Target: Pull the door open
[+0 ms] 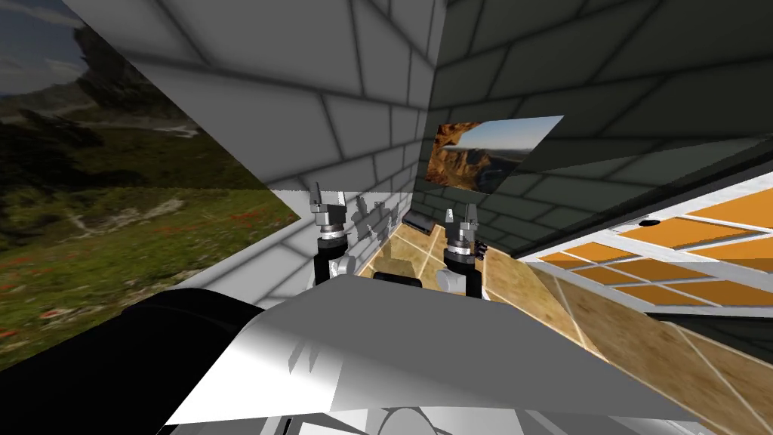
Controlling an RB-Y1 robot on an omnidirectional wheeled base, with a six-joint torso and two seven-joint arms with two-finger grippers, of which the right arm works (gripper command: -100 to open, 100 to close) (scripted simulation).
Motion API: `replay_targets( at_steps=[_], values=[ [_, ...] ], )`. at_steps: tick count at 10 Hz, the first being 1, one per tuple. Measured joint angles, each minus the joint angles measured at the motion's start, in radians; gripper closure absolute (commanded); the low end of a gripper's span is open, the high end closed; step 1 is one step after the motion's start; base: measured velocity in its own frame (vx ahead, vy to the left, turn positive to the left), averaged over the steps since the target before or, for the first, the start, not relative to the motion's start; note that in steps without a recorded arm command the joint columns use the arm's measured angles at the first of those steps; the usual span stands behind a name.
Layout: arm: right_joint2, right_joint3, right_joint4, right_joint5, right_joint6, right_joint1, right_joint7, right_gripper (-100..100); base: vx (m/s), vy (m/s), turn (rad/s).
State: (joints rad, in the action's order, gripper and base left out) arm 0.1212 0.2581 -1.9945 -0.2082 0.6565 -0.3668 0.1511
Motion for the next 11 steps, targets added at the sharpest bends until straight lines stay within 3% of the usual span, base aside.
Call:
replay_targets(
  at_steps=[4, 11],
  values=[
    [0.005, 0.034, 0.044, -0.015, 0.012, 0.022, 0.031, -100, -0.037, -0.014, 0.289],
    [0.02, 0.105, 0.128, -0.046, 0.038, 0.06, 0.094, -100, -0.05, -0.005, 0.355]
  ],
)
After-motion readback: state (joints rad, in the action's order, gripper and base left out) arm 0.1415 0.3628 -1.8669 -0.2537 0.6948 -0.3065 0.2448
